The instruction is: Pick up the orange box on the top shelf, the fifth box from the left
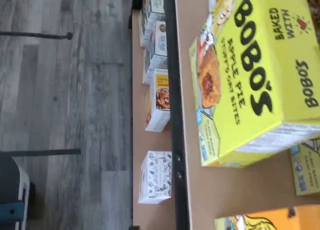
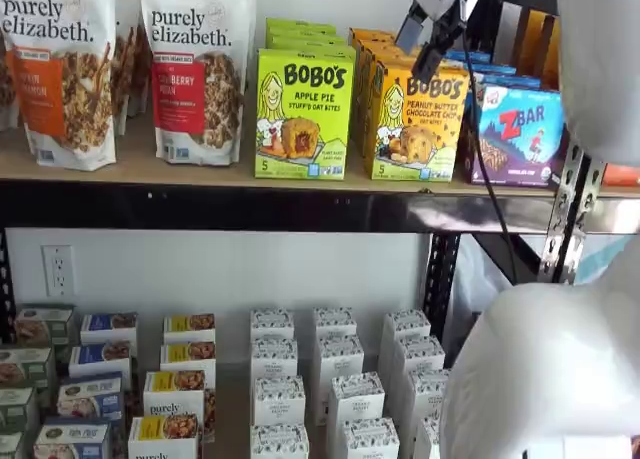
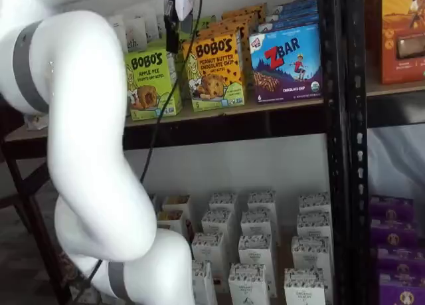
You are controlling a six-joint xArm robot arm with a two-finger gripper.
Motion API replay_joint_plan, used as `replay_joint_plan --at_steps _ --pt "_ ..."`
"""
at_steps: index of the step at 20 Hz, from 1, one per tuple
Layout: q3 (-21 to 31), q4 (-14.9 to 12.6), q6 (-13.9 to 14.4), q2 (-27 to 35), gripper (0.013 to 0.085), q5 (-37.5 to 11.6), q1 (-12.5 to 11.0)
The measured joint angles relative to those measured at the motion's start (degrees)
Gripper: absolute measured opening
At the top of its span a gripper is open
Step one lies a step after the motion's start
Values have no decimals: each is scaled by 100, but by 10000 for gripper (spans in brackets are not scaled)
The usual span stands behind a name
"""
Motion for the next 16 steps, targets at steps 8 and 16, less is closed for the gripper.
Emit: replay_joint_plan --at_steps 8,16 --pt "-168 25 -216 343 850 -301 -160" --pt "-249 -7 -362 584 850 -582 -234"
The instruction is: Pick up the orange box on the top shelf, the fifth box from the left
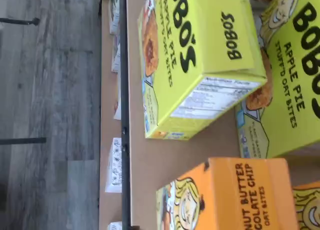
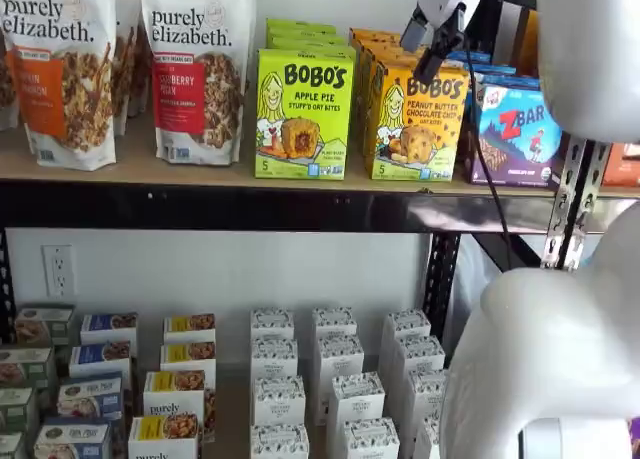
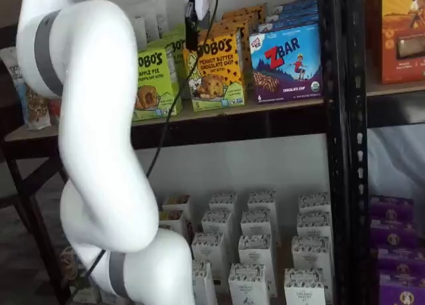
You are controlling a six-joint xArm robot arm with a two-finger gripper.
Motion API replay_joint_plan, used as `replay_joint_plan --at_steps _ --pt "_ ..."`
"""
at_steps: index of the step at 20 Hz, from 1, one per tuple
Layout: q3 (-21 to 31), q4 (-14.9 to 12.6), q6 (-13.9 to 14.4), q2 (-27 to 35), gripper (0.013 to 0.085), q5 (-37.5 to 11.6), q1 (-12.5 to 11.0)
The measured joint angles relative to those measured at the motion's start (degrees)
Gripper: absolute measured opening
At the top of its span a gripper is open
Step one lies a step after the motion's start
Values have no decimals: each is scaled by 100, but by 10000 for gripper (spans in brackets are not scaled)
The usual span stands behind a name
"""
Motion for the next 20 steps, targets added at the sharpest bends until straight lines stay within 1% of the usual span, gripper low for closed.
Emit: replay_joint_plan --at_steps 5,8,11,20 --pt "-98 -61 -49 132 850 27 -24" --pt "-299 -184 -63 301 850 268 -25" --pt "-458 -238 -96 441 850 474 -61" --pt "-567 -358 -139 614 850 530 -55"
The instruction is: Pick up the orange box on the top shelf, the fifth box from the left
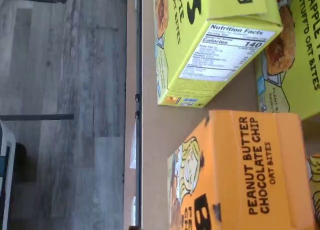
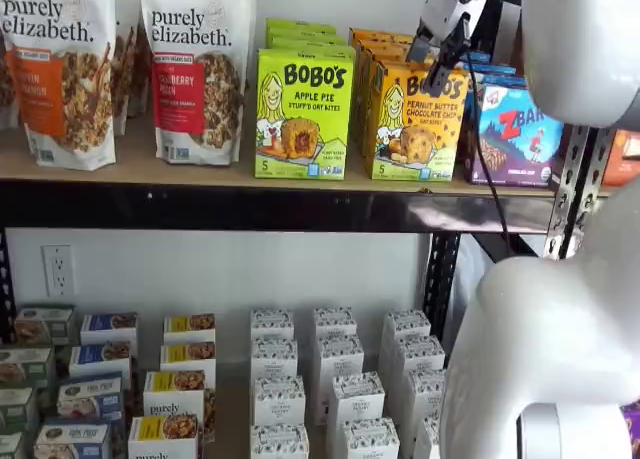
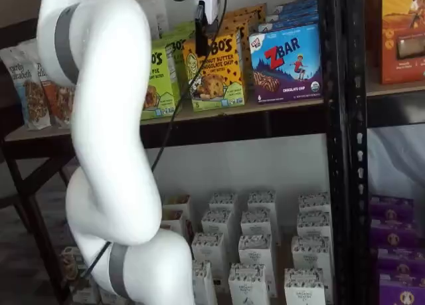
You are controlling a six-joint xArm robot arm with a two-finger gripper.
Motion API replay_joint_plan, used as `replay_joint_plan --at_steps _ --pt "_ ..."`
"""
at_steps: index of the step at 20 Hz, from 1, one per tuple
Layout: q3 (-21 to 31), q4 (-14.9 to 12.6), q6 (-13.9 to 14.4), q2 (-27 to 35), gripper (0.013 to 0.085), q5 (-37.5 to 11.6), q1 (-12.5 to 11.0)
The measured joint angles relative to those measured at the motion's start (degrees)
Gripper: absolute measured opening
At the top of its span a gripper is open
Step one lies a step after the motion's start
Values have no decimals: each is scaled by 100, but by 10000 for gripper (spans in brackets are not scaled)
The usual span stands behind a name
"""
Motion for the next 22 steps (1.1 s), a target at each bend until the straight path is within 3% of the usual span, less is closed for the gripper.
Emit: replay_joint_plan --at_steps 22 --pt "8 -241 52 127 850 13 141"
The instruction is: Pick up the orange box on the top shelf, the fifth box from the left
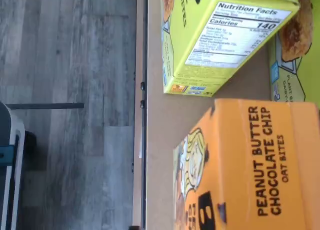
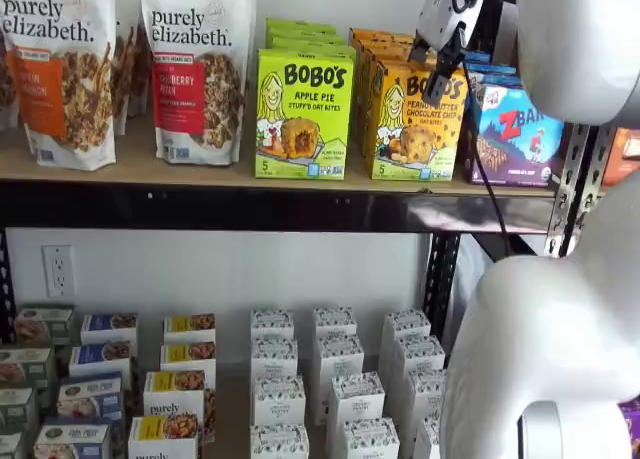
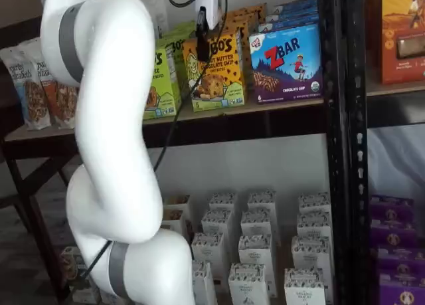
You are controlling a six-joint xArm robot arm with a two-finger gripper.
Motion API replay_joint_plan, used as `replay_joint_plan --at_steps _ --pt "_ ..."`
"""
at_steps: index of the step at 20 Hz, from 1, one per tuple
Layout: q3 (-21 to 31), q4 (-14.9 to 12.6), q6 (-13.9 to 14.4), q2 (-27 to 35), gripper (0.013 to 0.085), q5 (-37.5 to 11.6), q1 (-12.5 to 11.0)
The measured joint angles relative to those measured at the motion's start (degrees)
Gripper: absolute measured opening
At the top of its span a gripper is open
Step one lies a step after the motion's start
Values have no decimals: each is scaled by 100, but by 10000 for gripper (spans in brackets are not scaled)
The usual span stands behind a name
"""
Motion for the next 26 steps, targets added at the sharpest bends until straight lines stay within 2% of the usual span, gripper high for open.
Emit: replay_joint_plan --at_steps 9,19,20,23,25,26 --pt "46 -42 -20 -19 850 -36 -4" --pt "92 28 -35 -45 850 -80 -26" --pt "102 39 -34 -52 810 -90 -26" --pt "119 69 -26 -65 770 -108 -23" --pt "120 76 -19 -66 690 -107 -16" --pt "124 79 -16 -69 690 -111 -14"
